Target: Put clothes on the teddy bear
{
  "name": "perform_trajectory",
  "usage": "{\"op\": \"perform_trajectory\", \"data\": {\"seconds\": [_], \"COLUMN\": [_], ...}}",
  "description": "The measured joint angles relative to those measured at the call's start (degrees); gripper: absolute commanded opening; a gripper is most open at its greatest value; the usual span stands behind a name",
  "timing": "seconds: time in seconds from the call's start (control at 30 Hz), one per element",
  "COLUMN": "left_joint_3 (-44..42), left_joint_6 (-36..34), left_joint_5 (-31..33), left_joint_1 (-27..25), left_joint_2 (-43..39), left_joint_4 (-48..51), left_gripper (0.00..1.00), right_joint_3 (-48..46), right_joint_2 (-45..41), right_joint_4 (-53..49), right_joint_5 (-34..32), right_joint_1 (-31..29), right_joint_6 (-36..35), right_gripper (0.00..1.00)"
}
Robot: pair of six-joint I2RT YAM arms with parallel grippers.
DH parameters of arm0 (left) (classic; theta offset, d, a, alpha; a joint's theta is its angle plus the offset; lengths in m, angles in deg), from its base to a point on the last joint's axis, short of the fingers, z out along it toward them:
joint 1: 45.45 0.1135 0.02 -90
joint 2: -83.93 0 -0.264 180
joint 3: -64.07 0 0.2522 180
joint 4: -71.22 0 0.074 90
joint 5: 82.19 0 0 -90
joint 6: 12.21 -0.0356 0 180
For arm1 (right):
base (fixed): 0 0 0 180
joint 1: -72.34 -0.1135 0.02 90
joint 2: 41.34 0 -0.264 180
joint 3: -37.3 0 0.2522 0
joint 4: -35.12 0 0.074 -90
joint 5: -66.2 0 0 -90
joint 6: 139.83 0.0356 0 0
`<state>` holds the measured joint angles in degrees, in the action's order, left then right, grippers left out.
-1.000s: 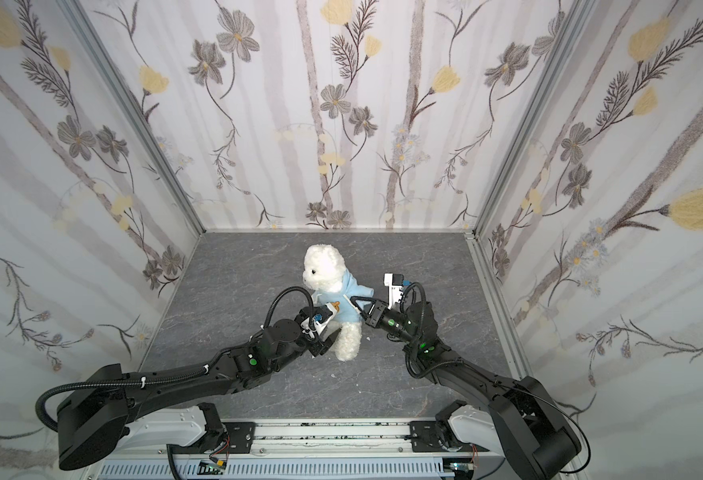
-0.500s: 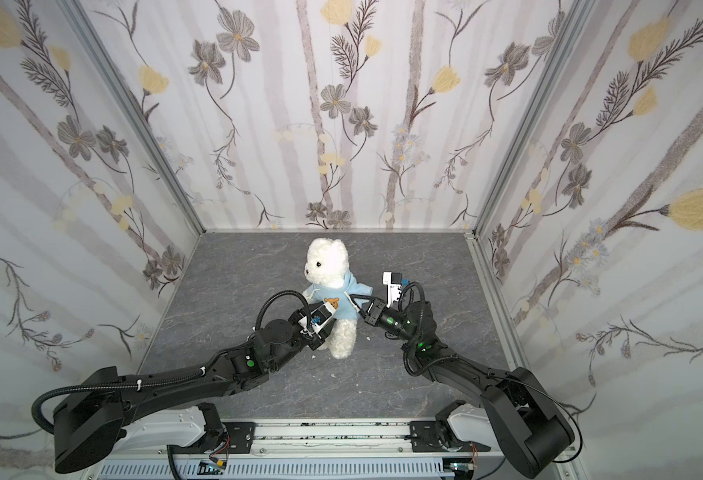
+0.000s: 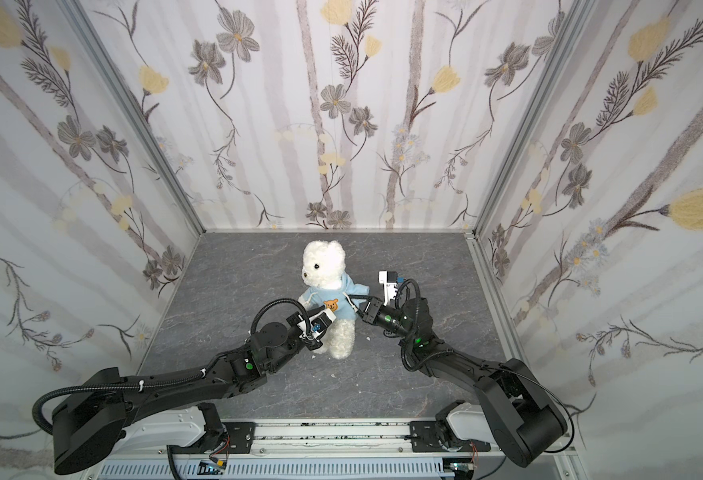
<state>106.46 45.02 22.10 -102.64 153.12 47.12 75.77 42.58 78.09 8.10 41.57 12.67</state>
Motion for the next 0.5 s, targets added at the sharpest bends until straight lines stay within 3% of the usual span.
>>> {"op": "perform_trajectory", "data": {"seconds": [0.13,0.3,0.4,0.43,0.5], "left_joint_3": [0.07,0.61,1.20,1.66,2.78], "left_joint_6": [2.08,11.08,18.10,20.55,24.83], "left_joint_5": [-1.44,-3.13,-1.88,-0.87,1.49], "left_joint_1": [0.37,0.57,0.52,0.50,0.50], "left_joint_2": [0.31,0.63,2.01,2.40,3.48], "left_joint_4": [0.02,2.21,4.94,6.47,8.63], "left_gripper": [0.00,0.00,0.00,0.00,0.00], "right_joint_3": [0.15,1.73,3.28,3.74,3.98], "right_joint_2": [0.90,0.00,-1.11,-1.90,-4.85], "right_joint_4": [-1.14,-11.72,-21.00,-24.30,-29.97], "right_joint_5": [1.20,0.39,-4.26,-6.21,-10.32], "right_joint_1": [1.27,3.37,3.96,3.96,3.98], "right_joint_6": [-1.46,-10.23,-18.25,-21.07,-26.38], "right_gripper": [0.03,0.32,0.44,0.55,0.65]}}
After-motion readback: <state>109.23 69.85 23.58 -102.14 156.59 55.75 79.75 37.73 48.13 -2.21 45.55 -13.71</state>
